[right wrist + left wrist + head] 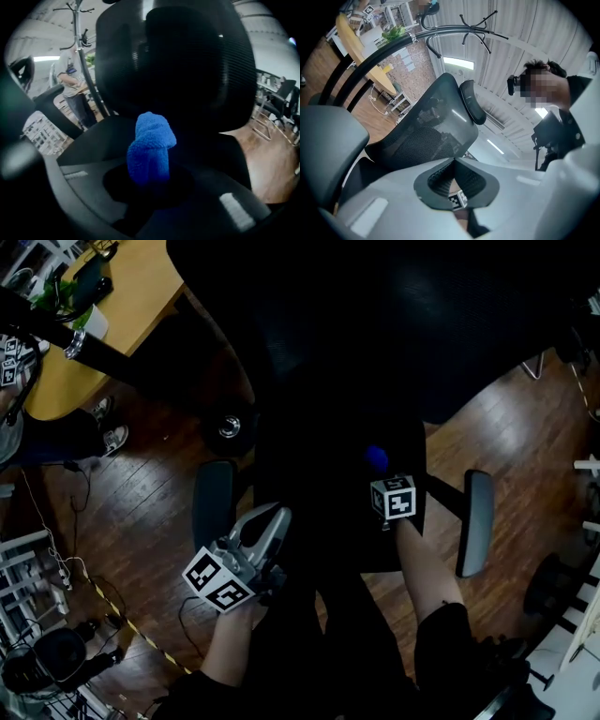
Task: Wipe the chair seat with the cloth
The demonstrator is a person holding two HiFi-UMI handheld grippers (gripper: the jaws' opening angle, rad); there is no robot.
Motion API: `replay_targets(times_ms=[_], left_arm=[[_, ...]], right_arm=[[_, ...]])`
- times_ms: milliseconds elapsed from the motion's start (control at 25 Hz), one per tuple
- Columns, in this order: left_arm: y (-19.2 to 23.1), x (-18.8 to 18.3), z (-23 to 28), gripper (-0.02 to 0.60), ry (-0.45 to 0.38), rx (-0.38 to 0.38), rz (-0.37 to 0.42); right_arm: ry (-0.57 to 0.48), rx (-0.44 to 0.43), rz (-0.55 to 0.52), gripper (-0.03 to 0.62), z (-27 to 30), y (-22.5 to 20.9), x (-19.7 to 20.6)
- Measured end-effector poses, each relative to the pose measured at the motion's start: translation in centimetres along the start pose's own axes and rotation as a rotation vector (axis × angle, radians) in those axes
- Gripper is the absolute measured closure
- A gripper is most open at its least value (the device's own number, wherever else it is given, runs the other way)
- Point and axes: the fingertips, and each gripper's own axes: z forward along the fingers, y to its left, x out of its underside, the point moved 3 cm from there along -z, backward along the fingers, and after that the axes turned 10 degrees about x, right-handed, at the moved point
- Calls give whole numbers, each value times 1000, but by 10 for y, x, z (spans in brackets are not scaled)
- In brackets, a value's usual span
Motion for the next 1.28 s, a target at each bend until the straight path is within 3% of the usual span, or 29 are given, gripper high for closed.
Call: replay_targets(times_ms=[160, 320, 440, 560, 800, 1120, 1280], left_arm=[[-4, -6, -6, 581, -24, -13, 12], [-13, -8, -18, 581, -58, -26, 10], [-14, -8, -26, 581, -69, -36, 11], [-12, -8, -31, 581, -67, -41, 20], [-2, -5, -32, 581, -46, -36, 21], [1, 10, -9, 581, 22, 2, 10], [1, 15, 2, 581, 44, 13, 6]], right_arm=[[-25, -220, -77, 557, 17, 119, -23], [31, -393, -101, 557, 29, 219, -19], [48, -436, -147, 557, 30, 261, -8], [20, -407, -201, 557, 32, 265, -1], [50, -301, -180, 557, 34, 208, 18], [138, 0, 8, 557, 5, 37, 82], [117, 133, 102, 557, -36, -32, 86]])
